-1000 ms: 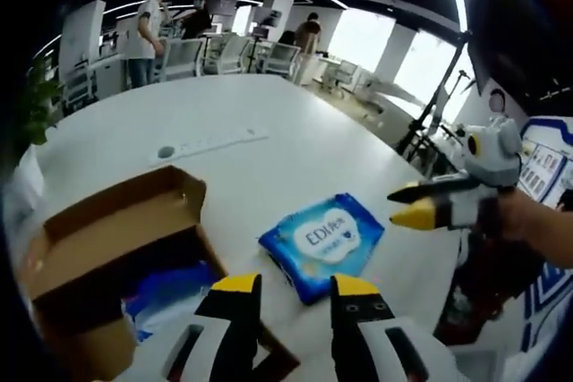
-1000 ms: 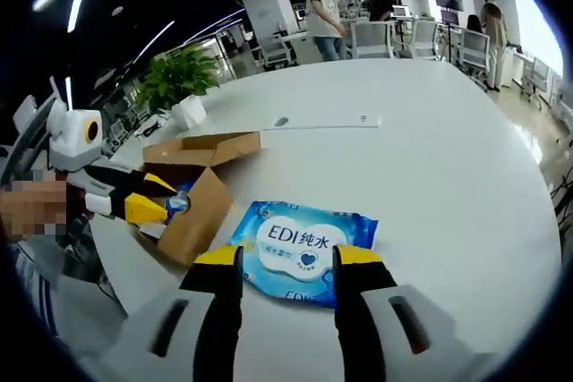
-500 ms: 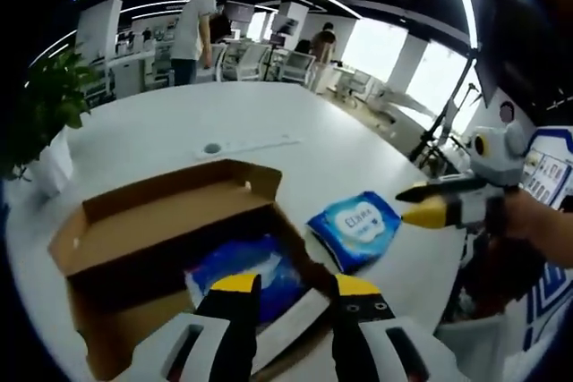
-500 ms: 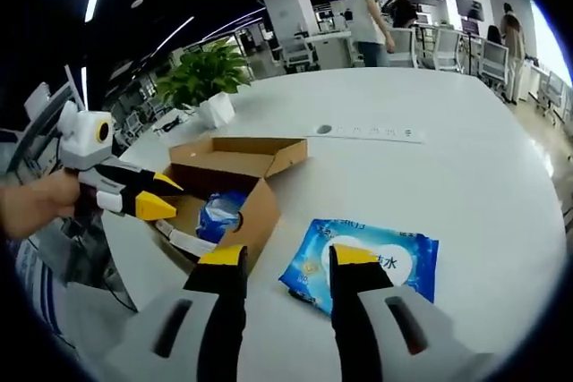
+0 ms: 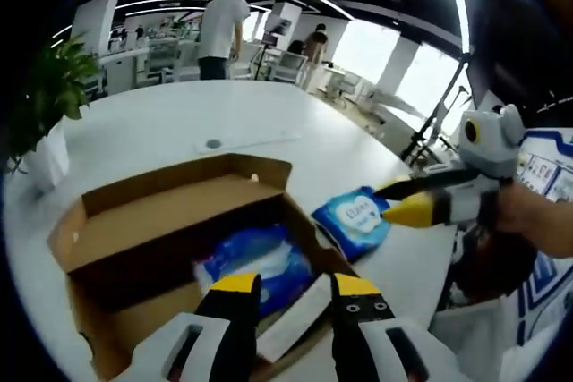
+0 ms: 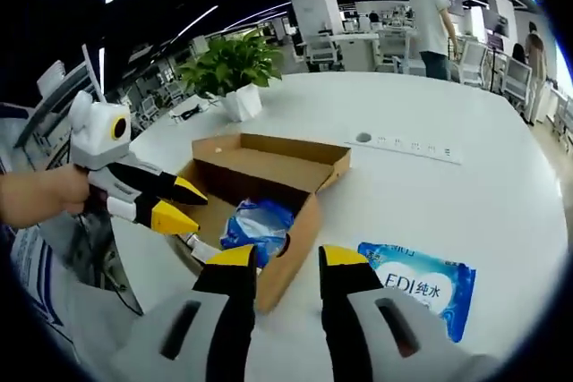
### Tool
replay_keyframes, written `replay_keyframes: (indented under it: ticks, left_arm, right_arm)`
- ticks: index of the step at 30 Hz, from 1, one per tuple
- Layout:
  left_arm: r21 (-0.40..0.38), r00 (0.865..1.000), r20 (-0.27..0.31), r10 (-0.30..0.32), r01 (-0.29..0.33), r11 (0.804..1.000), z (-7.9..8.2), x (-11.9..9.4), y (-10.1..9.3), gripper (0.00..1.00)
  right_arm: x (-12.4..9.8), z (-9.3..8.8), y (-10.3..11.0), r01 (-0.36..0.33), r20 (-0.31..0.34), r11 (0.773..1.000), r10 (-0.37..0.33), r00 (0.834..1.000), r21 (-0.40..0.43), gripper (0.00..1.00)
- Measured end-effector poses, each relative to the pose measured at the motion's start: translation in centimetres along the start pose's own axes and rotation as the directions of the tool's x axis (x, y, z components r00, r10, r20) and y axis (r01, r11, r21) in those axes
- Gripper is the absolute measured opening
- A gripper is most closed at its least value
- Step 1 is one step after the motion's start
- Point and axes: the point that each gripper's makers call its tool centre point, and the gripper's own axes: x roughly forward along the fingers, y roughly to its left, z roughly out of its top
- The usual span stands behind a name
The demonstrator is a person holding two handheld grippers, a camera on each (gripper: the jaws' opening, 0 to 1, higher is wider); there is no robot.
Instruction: Operate the shoe box by opening the lid, removing the specified soft item, and placing it in the target area until the item is outside and the box remains undamaged.
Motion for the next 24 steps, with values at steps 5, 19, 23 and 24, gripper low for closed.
replay_keyframes:
  ticks: [5, 19, 23, 24]
  left_arm:
    - [0.008, 0.999, -0.003, -0.045, 0.045, 0.999, -0.3, 0.4, 0.1, 0.31]
    - [0.017, 0.993, -0.041, -0.11, 0.111, 0.994, -1.8, 1.7, 2.1, 0.31]
    - [0.032, 0.989, -0.057, -0.14, 0.142, 0.989, -1.8, 1.7, 2.0, 0.31]
    - [0.034, 0.987, -0.063, -0.149, 0.151, 0.988, -1.9, 1.9, 2.1, 0.3]
  right_arm:
    - [1.2, 0.1, 1.3, -0.012, -0.016, 1.0, 0.012, 1.0, -0.016, 0.26]
    - [4.6, -0.3, 2.7, -0.032, -0.068, 0.998, 0.028, 0.997, -0.051, 0.25]
    - [5.8, 0.0, 2.8, -0.037, -0.083, 0.997, 0.03, 0.996, -0.074, 0.25]
    - [6.0, 0.0, 2.8, -0.037, -0.088, 0.996, 0.03, 0.996, -0.082, 0.25]
